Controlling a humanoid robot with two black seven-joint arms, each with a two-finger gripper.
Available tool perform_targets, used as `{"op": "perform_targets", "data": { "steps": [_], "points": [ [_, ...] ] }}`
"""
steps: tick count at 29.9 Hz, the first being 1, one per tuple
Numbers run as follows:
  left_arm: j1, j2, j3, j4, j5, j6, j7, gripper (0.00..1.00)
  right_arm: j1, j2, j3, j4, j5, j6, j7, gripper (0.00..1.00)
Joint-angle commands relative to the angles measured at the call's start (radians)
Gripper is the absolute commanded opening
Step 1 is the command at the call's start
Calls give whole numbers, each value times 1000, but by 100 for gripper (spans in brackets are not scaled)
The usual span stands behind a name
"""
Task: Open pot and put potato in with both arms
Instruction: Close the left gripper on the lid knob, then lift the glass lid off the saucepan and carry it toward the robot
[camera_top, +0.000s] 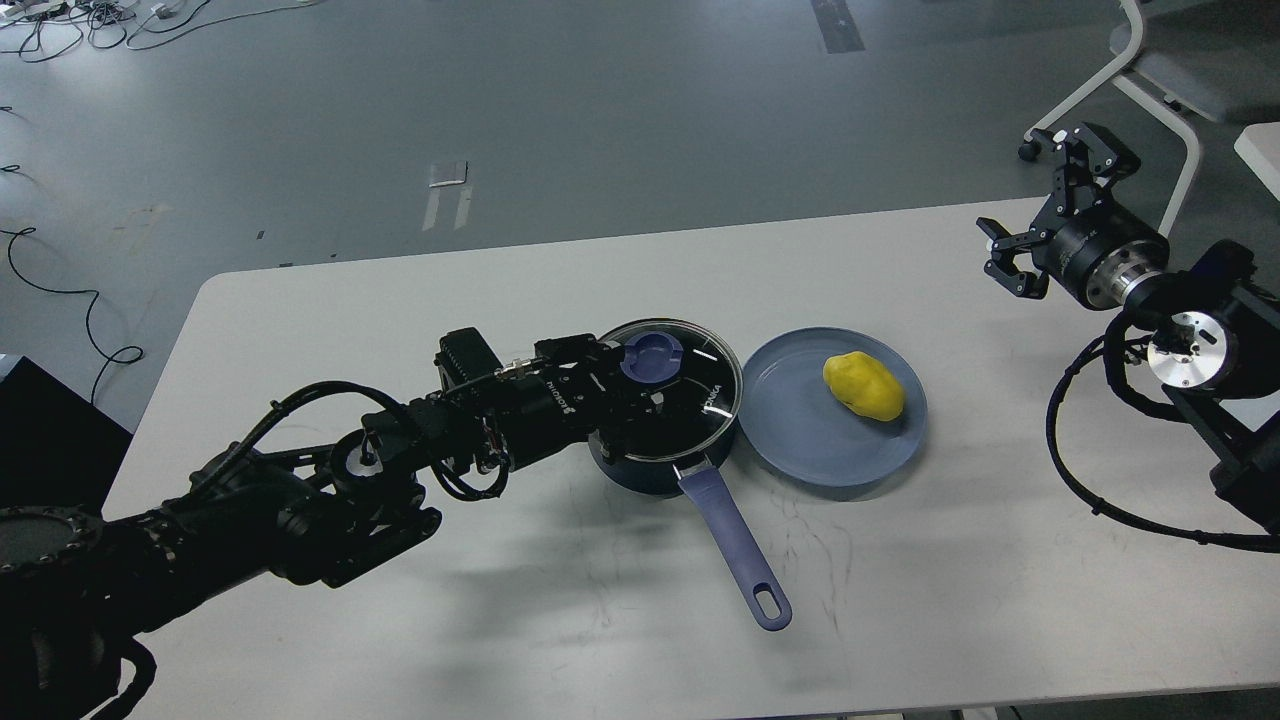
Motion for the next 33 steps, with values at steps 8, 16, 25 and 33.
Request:
{"op": "perform_targets", "data": {
  "steps": [8, 16, 25, 33],
  "points": [
    [-4, 10, -4, -15, -47, 0, 0, 48, 2, -1, -31, 0, 0, -1, 3, 100],
    [-7, 74, -43, -116, -96, 0, 0, 48, 3, 5, -31, 3, 0, -3, 1, 100],
    [-8, 220, -96, -147, -167, 0, 0, 48, 14, 11, -32, 1, 0, -5, 3, 100],
    [44, 372, -138, -148, -257, 0, 0, 48, 12, 11, -34, -2, 0, -5, 1, 100]
  ]
}}
